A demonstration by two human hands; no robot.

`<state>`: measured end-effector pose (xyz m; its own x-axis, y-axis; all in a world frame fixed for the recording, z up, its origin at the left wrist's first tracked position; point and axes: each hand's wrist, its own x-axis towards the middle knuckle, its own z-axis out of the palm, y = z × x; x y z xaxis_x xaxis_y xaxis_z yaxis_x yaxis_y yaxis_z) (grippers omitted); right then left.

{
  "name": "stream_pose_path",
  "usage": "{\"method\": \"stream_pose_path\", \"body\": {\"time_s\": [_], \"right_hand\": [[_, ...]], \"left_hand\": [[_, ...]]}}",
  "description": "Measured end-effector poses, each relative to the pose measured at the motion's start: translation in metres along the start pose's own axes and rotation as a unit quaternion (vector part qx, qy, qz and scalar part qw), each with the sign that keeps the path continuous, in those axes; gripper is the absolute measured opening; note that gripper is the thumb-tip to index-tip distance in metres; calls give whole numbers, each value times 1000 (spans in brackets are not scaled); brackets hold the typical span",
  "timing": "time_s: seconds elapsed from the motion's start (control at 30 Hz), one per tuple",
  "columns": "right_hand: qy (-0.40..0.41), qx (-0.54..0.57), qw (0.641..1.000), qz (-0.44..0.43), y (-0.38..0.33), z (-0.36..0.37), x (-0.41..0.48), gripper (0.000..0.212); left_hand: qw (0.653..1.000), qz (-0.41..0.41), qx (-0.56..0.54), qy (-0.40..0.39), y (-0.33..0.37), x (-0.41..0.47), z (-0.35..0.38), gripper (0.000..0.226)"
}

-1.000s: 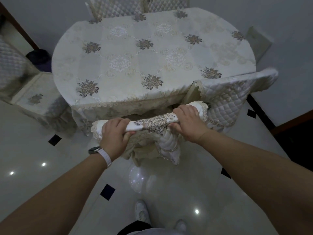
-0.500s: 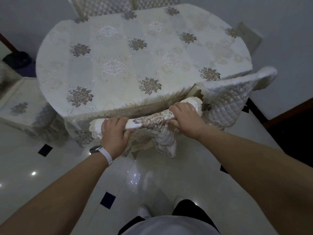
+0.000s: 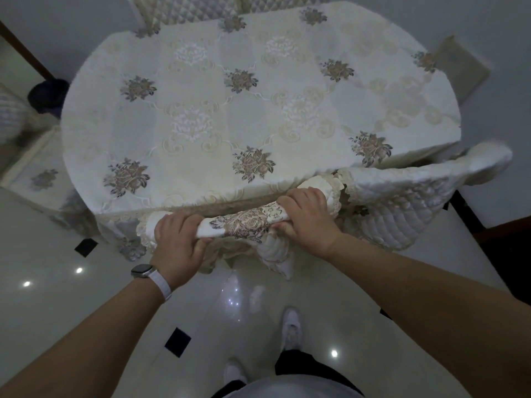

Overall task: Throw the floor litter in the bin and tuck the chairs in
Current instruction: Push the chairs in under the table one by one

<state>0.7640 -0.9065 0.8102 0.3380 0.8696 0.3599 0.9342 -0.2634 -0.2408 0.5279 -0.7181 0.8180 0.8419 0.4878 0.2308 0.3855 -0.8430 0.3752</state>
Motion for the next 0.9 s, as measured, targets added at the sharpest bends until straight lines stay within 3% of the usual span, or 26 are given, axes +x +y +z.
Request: {"method": "stream_pose_path", "body": {"time_s": [0.37,0.53,0.9], "right_hand": [[17,31,999,-19,0,9,-8,60],[-5,35,999,-12,-1,8,-2,52],[-178,-1,984,19,-12,-22,13,75]], "left_hand": [[999,4,37,-19,-5,-9,4,41],[999,-2,45,-19,-6,-3,3,42],[996,-29,55,-59,-1,3,-8,51]]}}
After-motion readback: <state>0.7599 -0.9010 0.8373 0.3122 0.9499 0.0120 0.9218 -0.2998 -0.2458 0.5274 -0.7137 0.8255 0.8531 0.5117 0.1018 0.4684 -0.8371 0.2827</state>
